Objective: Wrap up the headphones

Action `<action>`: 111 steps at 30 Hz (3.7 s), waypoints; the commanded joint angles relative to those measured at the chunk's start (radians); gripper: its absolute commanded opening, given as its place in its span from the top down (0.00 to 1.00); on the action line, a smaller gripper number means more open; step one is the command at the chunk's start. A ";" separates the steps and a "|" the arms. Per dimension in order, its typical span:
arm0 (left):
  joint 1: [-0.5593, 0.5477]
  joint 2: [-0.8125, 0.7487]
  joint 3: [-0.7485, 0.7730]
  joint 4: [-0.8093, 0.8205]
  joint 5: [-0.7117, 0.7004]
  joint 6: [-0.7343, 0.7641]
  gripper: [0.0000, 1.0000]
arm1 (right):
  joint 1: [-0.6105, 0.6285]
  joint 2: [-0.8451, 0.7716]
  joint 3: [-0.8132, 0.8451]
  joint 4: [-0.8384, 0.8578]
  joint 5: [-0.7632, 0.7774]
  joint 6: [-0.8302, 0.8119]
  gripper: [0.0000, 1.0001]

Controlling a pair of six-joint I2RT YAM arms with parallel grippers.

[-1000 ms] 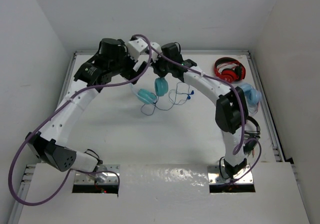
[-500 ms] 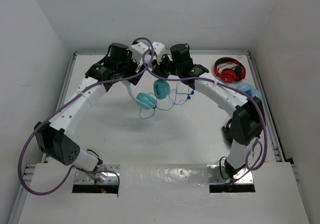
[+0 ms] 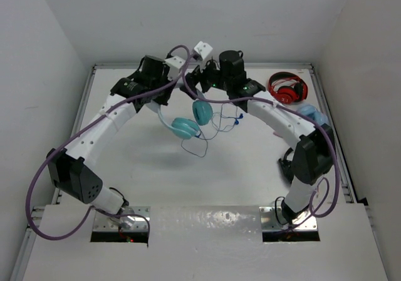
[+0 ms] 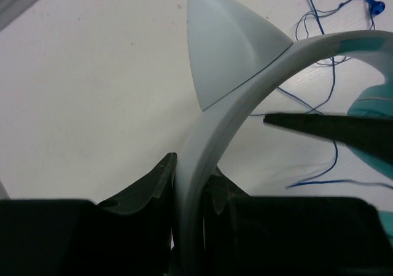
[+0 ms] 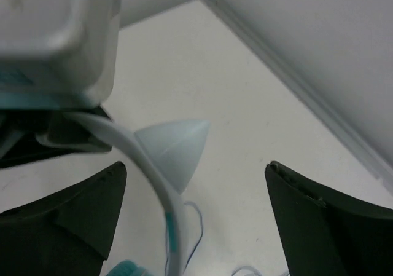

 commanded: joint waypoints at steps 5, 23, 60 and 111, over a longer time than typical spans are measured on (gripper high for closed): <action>0.021 -0.013 0.080 -0.025 -0.016 -0.197 1.00 | -0.268 -0.204 -0.036 0.528 -0.142 0.537 0.01; 0.130 0.116 0.556 -0.041 0.118 -0.348 1.00 | -0.065 -0.355 -0.729 0.520 -0.124 0.168 0.33; 0.067 0.114 0.216 0.031 -0.246 0.072 1.00 | -0.172 -0.306 -0.148 -0.407 -0.064 -0.069 1.00; 0.178 0.371 0.551 -0.015 -0.168 -0.604 1.00 | 0.219 0.150 0.367 -0.540 -0.233 0.399 0.66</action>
